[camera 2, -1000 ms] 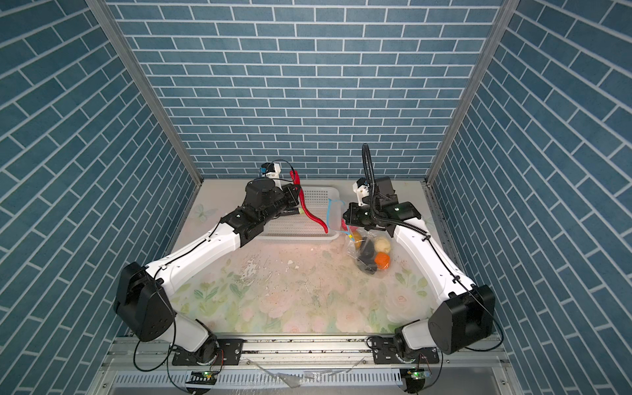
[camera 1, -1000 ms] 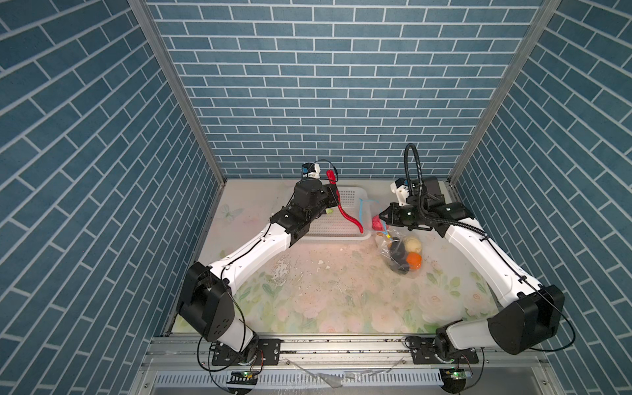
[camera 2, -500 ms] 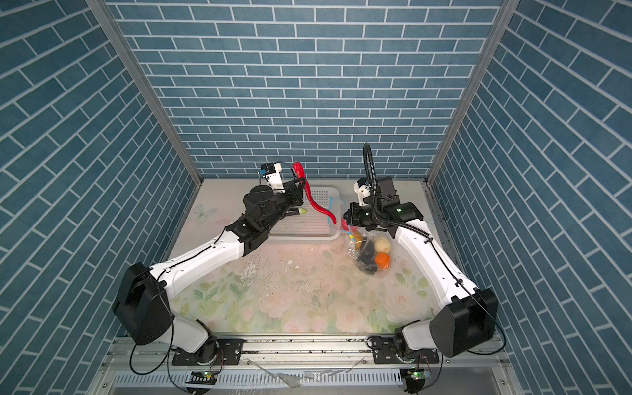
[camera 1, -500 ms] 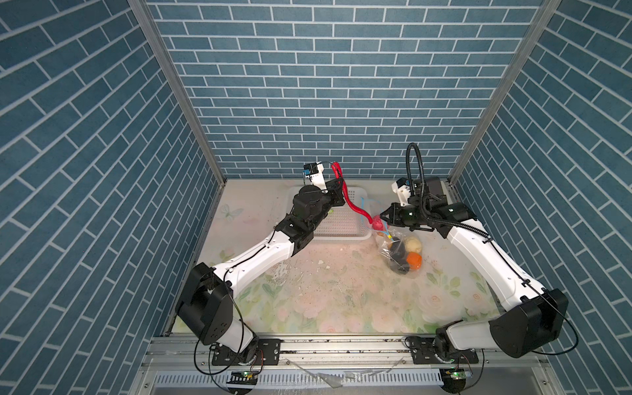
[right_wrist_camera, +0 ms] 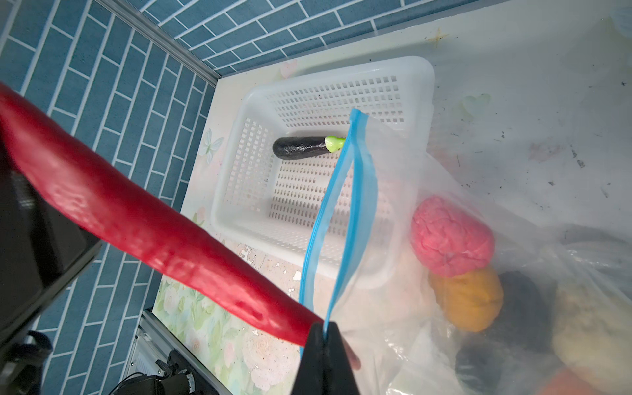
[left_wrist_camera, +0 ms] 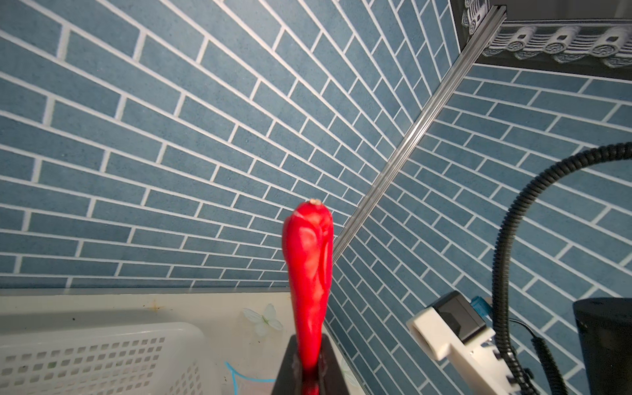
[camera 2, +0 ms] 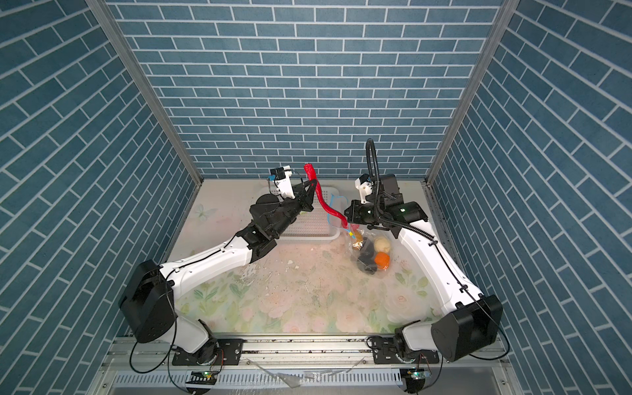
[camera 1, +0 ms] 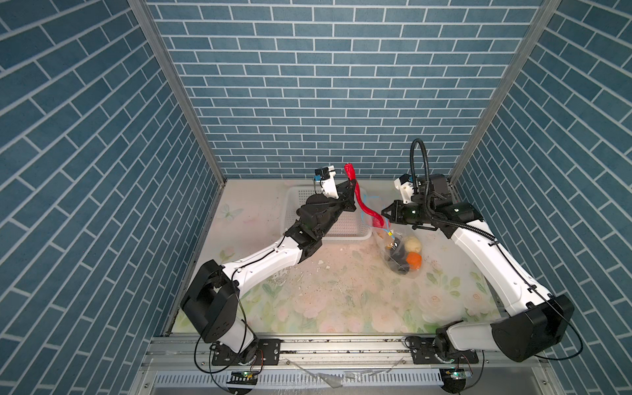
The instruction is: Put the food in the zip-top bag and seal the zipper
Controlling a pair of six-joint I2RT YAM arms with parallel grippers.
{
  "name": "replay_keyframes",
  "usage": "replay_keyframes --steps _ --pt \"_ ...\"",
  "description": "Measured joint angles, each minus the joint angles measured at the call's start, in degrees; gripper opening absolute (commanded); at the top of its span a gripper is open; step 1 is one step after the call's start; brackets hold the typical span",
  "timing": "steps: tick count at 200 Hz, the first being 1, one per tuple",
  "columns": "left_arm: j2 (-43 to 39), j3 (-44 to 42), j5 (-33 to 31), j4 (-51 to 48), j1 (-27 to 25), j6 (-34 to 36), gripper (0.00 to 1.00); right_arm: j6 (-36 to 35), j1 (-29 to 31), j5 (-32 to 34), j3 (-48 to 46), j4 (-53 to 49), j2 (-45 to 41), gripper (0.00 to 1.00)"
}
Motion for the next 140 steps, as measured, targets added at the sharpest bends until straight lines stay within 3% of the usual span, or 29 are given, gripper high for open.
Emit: replay_keyframes --steps 140 --pt "6.6 -2.5 0.0 9.4 -4.5 3.0 0.00 0.0 0.0 0.6 0.7 -0.1 -0.9 0.00"
